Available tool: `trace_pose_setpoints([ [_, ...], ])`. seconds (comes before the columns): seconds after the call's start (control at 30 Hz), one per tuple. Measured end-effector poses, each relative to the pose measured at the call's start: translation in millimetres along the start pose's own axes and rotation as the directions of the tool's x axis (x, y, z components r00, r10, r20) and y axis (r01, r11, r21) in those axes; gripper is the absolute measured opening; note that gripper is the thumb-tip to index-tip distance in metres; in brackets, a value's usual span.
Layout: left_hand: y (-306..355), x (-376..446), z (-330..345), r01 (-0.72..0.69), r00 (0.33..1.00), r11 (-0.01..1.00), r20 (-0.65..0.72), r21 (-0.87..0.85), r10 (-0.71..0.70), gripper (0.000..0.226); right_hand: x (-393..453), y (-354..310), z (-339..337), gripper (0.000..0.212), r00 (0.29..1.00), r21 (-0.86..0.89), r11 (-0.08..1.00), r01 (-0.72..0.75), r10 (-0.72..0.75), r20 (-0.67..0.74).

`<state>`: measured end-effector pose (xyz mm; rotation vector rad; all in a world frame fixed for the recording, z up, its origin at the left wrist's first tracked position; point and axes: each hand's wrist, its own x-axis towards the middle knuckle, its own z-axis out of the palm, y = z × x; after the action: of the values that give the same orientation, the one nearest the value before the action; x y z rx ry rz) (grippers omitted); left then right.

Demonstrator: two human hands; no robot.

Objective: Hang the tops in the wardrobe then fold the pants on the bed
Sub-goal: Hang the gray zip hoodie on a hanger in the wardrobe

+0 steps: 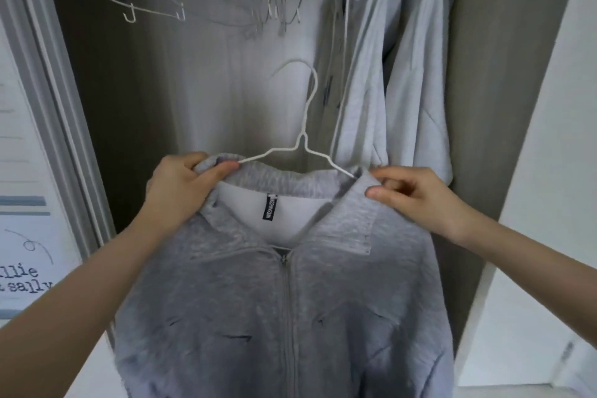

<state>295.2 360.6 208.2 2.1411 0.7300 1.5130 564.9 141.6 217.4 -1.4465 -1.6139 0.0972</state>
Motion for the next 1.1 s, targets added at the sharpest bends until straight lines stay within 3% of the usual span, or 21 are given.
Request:
trace_pose_setpoints([
  [0.1, -4.5, 0.8, -1.0, -0.033, 0.999, 0.994, -0.025, 0.107, 0.036, 0.055, -4.7, 9.8, 1.5, 0.028, 0.996, -0.021, 0.999, -0.044, 0.045, 0.071],
  [0.2, -9.6, 2.6, -5.2, -0.138, 0.989, 0.935, 0.0, 0.327, 0.146, 0.046, -10.9, 12.9, 4.1, 0.038, 0.984, -0.107, 0.988, -0.114, 0.127, 0.128],
  [0.3, -17.2, 15.9, -2.8, -0.163, 0.984, 0.91, 0.135, 0.38, 0.12, 0.038, -18.3, 1.6, 13.1, 0.035, 0.962, 0.162, 0.954, -0.25, 0.227, 0.15],
  [0.4, -13.7, 36.2, 7.8, -0.176, 0.977, 0.938, 0.171, 0.297, 0.129, 0.026, -13.3, -21.7, 18.4, 0.032, 0.938, 0.519, 0.784, -0.341, 0.319, 0.134],
  [0.5, 0.2, 56.7, 20.1, -0.221, 0.975, 0.913, 0.116, 0.343, 0.192, 0.025, 1.6, -51.0, 13.0, 0.028, 0.936, 0.641, 0.703, -0.308, 0.344, 0.072],
  [0.63, 21.2, 78.5, 47.0, -0.125, 0.992, 0.948, 0.063, 0.293, 0.112, 0.024, 12.9, -81.9, -5.6, 0.029, 0.94, 0.72, 0.641, -0.268, 0.338, 0.048],
  [0.8, 41.1, 89.0, 74.7, 0.115, 0.987, 0.955, 0.077, 0.274, -0.141, 0.046, 2.0, -95.3, -40.7, 0.034, 0.947, 0.723, 0.656, -0.216, 0.32, -0.007],
  [0.9, 62.9, 98.2, 86.5, 0.148, 0.968, 0.963, 0.164, 0.224, -0.187, 0.053, 0.4, -97.3, -52.9, 0.033, 0.947, 0.676, 0.721, -0.153, 0.303, -0.108],
  [1.03, 98.6, 108.5, 110.6, 0.08, 0.955, 0.983, 0.269, 0.165, -0.123, 0.022, 4.3, -94.0, -66.6, 0.028, 0.924, 0.622, 0.78, -0.071, 0.287, -0.254],
  [1.1, 111.0, 115.0, 117.8, 0.061, 0.956, 0.995, 0.283, 0.081, -0.082, 0.017, 11.5, -94.5, -73.1, 0.031, 0.911, 0.569, 0.821, -0.037, 0.261, -0.318],
])
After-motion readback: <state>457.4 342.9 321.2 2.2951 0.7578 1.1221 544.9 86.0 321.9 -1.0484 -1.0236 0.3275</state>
